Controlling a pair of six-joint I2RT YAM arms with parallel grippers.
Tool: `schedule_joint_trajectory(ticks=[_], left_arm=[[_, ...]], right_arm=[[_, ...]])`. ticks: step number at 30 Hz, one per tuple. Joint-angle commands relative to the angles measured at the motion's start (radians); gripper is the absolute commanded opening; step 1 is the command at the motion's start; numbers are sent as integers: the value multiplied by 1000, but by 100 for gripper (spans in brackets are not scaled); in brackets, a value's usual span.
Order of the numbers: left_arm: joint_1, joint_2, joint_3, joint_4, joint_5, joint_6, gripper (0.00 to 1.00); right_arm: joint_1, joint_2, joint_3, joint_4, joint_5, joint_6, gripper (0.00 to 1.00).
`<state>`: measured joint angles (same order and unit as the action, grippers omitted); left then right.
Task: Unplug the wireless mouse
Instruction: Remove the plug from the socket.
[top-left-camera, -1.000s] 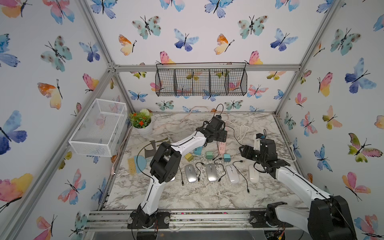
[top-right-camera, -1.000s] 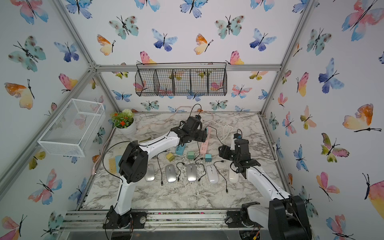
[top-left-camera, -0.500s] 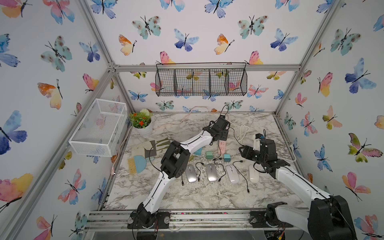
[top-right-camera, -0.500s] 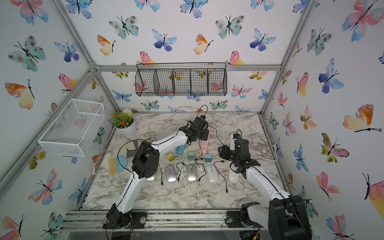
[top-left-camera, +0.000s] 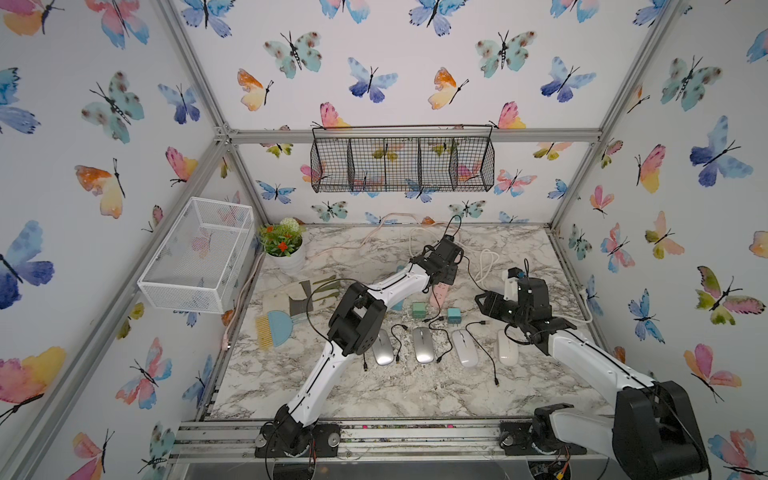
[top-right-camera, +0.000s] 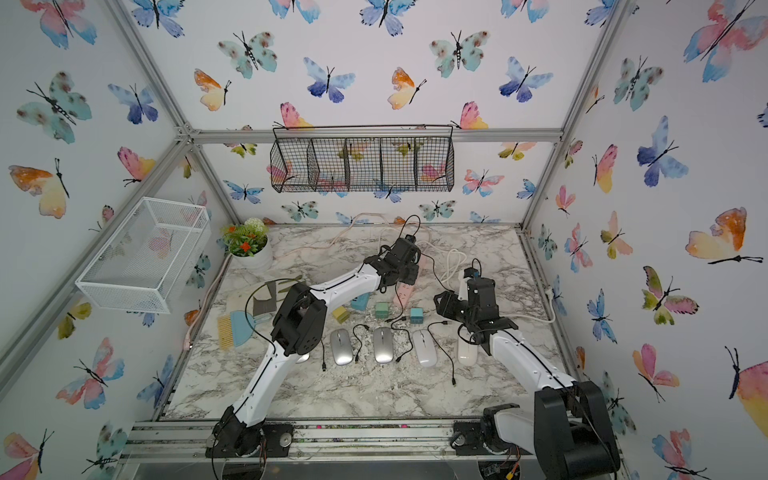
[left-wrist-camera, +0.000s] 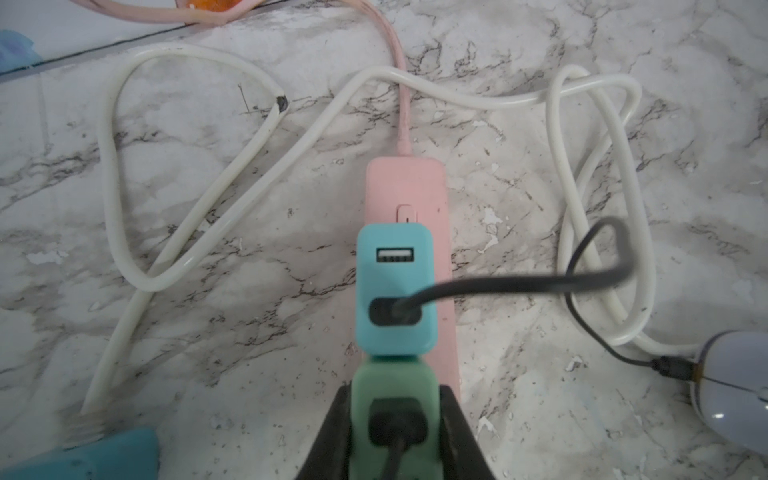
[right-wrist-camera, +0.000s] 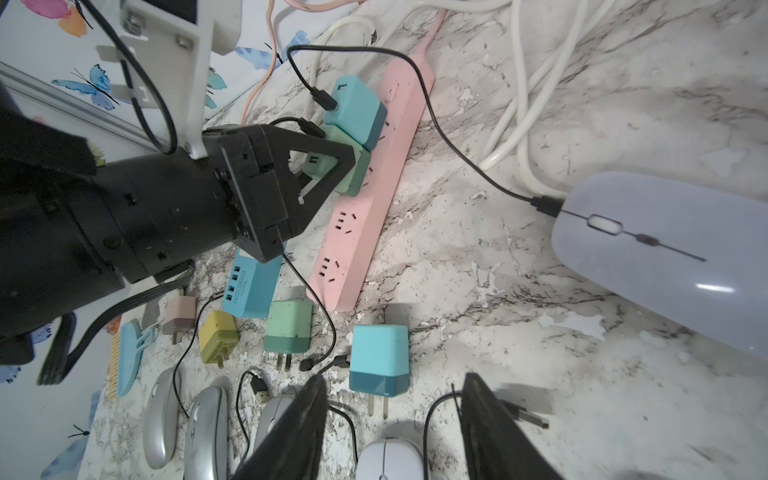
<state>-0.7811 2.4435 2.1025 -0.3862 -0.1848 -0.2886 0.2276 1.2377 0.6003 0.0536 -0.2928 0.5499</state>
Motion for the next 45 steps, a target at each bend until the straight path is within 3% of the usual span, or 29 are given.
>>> schedule_joint_trajectory(ticks=[1,6,14,27,33,45], left_arm=[[-2,6,13,-20,15,-6,17],[27,-16,-11,14,170,-55,9],[100,-47,-86,110,440,-158,3],[121,-53,-148,149,512,-190,1],[125,-70,-215,181,523,-211,0],[128,-50,-193,167,553,-221,0]], right_arm=[[-5,53,-8,91,-65,49,52],[-4,171,-52,373,-182,138,48],[-4,438,10,673,-290,300,58],[3,723,148,800,-352,420,59],[29,793,219,734,-300,445,59],[42,871,289,731,-296,506,52]])
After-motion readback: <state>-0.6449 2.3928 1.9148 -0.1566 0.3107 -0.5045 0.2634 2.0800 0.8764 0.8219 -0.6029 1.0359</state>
